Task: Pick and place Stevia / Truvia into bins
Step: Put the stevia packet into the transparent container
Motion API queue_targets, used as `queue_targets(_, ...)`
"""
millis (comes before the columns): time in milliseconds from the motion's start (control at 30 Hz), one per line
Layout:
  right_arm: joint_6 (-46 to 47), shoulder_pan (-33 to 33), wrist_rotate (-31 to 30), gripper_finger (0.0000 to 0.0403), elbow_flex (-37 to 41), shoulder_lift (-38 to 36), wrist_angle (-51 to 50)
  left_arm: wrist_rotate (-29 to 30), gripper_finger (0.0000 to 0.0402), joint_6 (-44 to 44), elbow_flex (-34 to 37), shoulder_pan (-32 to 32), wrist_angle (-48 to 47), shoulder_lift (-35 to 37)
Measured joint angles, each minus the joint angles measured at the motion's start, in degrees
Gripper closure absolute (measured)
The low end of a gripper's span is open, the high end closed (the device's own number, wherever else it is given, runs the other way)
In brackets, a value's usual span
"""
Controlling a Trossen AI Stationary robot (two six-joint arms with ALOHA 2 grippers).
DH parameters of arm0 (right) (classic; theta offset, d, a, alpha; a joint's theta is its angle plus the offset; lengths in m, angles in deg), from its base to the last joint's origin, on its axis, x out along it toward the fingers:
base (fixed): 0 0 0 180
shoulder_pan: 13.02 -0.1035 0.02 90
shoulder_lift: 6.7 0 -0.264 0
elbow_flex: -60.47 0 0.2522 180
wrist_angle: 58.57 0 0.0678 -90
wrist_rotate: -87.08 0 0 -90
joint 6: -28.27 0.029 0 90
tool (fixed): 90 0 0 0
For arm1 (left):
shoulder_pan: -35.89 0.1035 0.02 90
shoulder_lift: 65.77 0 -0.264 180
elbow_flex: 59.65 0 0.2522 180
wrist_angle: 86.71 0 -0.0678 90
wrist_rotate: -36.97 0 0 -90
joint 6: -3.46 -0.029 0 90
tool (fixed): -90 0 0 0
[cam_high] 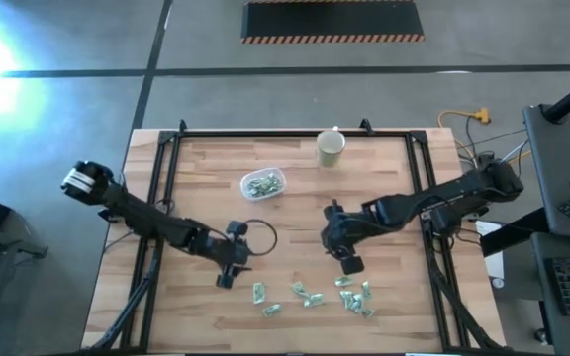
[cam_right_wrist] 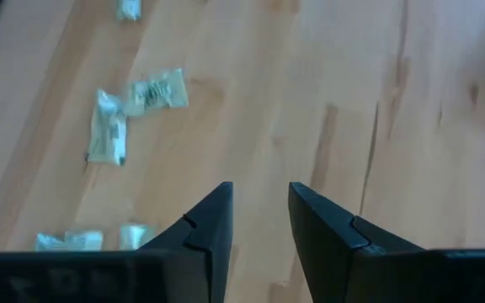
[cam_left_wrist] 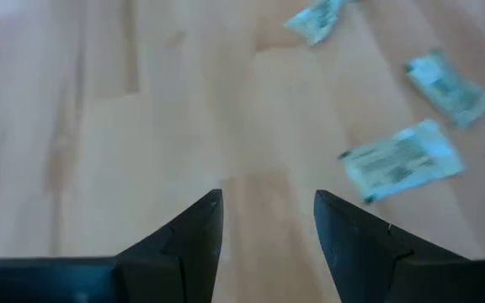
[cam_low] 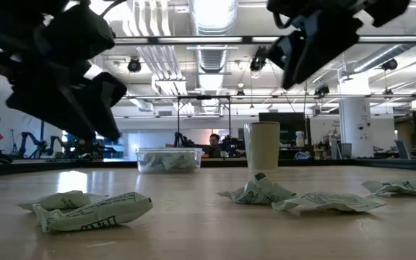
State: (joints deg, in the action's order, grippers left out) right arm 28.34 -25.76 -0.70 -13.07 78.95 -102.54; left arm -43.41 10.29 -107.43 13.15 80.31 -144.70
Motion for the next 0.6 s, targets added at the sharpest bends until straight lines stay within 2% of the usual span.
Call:
queue_targets(333, 2.96, -1.28, -1.0, 0.0313, 13.62, -7.42, 12.12, 0.2, 0.023, -5.33, -1.26, -6.7, 9.85, -5.64)
queue_targets(600, 5.86, -1.28, -0.98, 0.0325, 18.27, -11.93, 15.05, 0.03, 0.023, -11.08, -1.83, -10.39, 19.09, -12.07)
